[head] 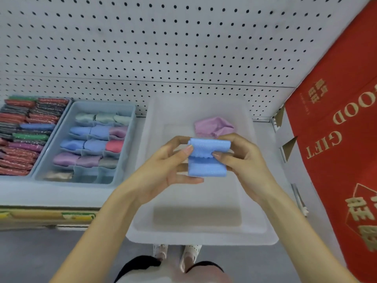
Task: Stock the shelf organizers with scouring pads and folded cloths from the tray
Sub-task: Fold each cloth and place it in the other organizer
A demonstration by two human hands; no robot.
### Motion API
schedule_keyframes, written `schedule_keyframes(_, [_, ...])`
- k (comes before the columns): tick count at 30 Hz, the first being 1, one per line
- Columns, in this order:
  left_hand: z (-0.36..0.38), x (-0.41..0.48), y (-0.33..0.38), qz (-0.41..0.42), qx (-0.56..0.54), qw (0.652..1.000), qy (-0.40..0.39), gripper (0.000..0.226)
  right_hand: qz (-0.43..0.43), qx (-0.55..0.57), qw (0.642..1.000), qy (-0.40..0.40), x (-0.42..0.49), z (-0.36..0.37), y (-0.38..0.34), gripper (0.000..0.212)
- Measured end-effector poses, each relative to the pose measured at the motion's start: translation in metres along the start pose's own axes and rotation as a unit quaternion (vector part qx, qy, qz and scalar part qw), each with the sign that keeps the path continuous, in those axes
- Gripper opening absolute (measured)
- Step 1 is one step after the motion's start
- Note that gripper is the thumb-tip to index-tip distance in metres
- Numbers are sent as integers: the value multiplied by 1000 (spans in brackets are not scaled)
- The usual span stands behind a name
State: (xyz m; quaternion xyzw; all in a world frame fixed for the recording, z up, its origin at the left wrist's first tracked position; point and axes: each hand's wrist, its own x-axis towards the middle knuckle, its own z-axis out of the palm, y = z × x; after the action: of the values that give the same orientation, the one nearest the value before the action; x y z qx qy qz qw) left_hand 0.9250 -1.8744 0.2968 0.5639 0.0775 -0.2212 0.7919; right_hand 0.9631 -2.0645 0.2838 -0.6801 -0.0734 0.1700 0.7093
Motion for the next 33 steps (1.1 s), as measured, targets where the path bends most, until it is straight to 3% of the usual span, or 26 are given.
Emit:
schedule_keyframes(3, [-7, -9, 2, -41, -2, 999, -12, 54, -52, -26, 998, 2, 7, 11, 0, 31])
schedule_keyframes(6, [-15, -18, 6, -48, 17, 998, 30, 51, -94, -74, 992, -30, 11, 28, 4, 44])
schedule_keyframes(9, [-35, -26, 7, -33, 1, 995, 94, 33, -81, -95, 990, -70, 12, 46, 6, 49])
schedule_keyframes(14, [-81, -45, 8, 9, 34, 991, 129, 27, 4, -39, 994, -103, 19, 93, 5, 27])
schedule_keyframes(20, [-168, -76, 10, 21, 93, 984, 151, 29, 78, -103, 989, -74, 42, 192, 22, 12])
schedule_keyframes(23, [-221, -93, 7, 21, 122, 979, 162, 19, 86, -106, 988, -77, 53, 242, 38, 11])
schedule_keyframes(27, [-283, -108, 2, 1, 186, 971, 147, 20, 90, -160, 973, -139, 64, 294, 53, 9])
schedule_keyframes(30, [-312, -114, -2, 6, 208, 970, 127, 10, 95, -217, 954, -181, 70, 321, 61, 30])
schedule_keyframes(33, [-342, -112, -3, 52, 213, 961, 169, 18, 112, -261, 949, -138, 86, 322, 69, 16])
